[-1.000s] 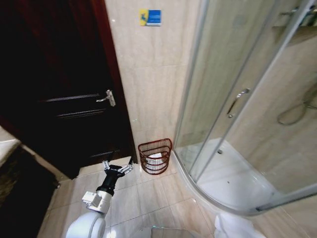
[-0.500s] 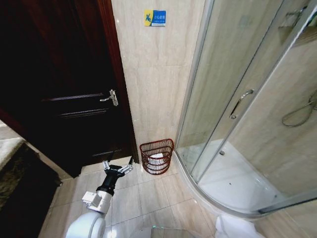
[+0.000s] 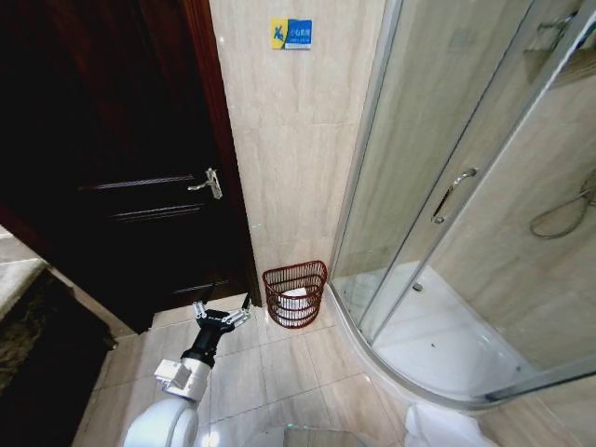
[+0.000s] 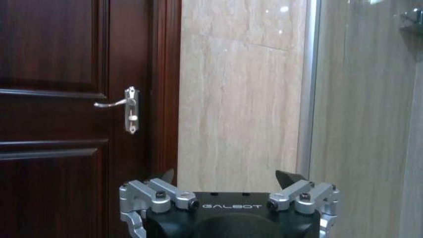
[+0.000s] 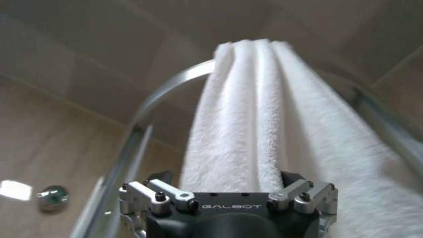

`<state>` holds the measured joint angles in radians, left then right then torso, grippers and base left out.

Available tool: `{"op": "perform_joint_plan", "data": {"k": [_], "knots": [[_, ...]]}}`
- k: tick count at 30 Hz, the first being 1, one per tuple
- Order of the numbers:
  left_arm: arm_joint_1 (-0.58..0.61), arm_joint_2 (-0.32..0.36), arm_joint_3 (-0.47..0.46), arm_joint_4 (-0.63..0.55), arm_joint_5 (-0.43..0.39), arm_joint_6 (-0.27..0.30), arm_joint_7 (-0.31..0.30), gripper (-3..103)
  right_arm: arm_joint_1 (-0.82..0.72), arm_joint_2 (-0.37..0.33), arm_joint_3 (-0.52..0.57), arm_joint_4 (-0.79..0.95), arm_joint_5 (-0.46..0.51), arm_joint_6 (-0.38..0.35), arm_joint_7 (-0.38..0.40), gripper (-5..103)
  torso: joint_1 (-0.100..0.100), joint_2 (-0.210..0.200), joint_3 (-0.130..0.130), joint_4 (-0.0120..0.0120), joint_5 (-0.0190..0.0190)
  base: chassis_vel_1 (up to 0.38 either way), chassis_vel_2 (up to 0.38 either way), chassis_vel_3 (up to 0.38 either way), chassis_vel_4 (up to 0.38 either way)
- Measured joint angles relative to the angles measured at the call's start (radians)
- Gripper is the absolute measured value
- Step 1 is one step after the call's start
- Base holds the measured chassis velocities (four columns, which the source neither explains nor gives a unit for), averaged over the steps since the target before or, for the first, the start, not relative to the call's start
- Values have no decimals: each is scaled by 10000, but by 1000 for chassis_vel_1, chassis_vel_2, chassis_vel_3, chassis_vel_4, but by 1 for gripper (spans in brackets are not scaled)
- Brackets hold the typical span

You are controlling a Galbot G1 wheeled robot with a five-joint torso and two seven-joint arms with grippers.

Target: Discard the used towel into the hamper.

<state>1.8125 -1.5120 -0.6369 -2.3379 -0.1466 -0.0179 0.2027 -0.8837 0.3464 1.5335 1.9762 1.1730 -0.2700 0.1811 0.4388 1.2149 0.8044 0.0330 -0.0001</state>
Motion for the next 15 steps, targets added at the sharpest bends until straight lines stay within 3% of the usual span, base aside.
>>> {"op": "perform_joint_plan", "data": {"k": [6, 9, 10, 13, 15], "knots": [[0, 0, 0, 0, 0, 0, 0, 100, 1058, -231, -1395, -189, -1254, -11, -35, 100, 3, 1, 2, 1, 0, 0, 0, 0, 0], [0, 0, 0, 1, 0, 0, 0, 100, 2034, -399, -2485, -972, -3059, 145, -173, 100, 4, 3, 3, 1, 0, 0, 0, 0, 0], [0, 0, 0, 1, 0, 0, 0, 100, 2034, -399, -2485, -972, -3059, 145, -173, 100, 4, 3, 3, 1, 0, 0, 0, 0, 0], [0, 0, 0, 0, 0, 0, 0, 100, 2877, -542, -3291, -1929, -5429, 359, -302, 100, 5, 3, 5, 6, 7, 0, 0, 0, 0], [0, 0, 0, 0, 0, 0, 0, 100, 2880, -581, -3189, -2045, -5826, 387, -316, 100, 6, 3, 5, 4, 6, 0, 0, 0, 0]]}}
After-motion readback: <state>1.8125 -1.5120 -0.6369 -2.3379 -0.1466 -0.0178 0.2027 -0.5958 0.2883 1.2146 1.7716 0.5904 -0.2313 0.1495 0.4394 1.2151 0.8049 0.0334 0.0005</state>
